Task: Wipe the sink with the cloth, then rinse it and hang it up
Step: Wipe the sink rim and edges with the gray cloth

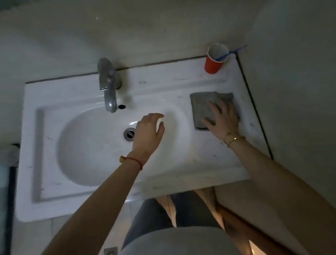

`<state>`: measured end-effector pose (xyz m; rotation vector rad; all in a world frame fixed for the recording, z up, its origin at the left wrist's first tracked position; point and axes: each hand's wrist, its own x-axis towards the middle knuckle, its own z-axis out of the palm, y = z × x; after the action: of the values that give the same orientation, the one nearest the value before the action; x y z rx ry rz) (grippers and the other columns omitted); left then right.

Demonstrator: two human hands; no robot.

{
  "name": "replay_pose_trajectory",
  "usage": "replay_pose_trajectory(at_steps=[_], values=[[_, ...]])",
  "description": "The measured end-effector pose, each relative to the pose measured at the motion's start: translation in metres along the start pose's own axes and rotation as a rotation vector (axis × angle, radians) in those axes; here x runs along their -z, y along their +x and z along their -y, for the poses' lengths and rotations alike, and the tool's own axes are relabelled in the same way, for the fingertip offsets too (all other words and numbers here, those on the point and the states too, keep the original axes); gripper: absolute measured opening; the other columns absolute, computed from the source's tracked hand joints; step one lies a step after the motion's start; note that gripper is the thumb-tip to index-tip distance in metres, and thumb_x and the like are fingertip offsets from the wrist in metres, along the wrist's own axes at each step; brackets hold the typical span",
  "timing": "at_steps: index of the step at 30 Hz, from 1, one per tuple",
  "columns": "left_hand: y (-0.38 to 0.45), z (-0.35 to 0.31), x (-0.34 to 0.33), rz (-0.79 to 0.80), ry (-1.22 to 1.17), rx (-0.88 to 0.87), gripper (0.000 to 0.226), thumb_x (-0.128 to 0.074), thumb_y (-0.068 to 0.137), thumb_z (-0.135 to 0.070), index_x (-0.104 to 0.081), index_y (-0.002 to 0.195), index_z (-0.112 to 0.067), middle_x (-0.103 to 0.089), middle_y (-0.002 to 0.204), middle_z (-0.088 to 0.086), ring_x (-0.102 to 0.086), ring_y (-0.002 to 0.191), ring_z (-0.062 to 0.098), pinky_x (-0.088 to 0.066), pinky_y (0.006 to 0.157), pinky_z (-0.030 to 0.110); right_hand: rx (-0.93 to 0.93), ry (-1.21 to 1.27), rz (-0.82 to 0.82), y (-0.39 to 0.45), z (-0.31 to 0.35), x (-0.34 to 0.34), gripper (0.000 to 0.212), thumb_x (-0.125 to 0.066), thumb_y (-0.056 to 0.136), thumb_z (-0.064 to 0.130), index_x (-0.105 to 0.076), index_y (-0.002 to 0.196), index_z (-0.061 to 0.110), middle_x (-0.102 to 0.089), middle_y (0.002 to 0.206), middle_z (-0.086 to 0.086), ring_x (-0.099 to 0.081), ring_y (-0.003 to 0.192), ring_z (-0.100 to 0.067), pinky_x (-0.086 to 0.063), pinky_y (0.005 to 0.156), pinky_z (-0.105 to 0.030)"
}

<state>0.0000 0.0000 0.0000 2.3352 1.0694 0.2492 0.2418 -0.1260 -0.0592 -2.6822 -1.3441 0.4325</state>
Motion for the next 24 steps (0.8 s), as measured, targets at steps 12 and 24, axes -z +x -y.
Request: replay_pose_trajectory(at_steps=[12, 24], values=[[0.067, 0.055, -0.037, -0.222, 0.215, -0.083, 0.033, -0.052, 0.095, -0.017, -0.060, 0.125, -0.009, -0.063, 0.126, 0.009, -0.056, 0.120, 0.027, -0.041, 0.103, 0.039, 0.206, -0.073, -0.211, 0.000, 0.010, -0.055, 0.056, -0.041, 0.093, 0.057, -0.045, 0.141, 0.030, -0.045, 0.142, -0.010, -0.039, 0.125, -0.036, -0.030, 0.103, -0.050], [0.095, 0.091, -0.035, -0.314, 0.239, -0.034, 0.045, -0.053, 0.097, -0.017, -0.047, 0.141, -0.009, -0.050, 0.144, 0.010, -0.043, 0.137, 0.027, -0.036, 0.114, 0.042, 0.397, 0.098, -0.228, 0.041, 0.035, -0.058, 0.040, -0.043, 0.093, 0.027, -0.056, 0.131, 0.022, -0.051, 0.128, -0.007, -0.043, 0.110, -0.030, -0.040, 0.089, -0.049]])
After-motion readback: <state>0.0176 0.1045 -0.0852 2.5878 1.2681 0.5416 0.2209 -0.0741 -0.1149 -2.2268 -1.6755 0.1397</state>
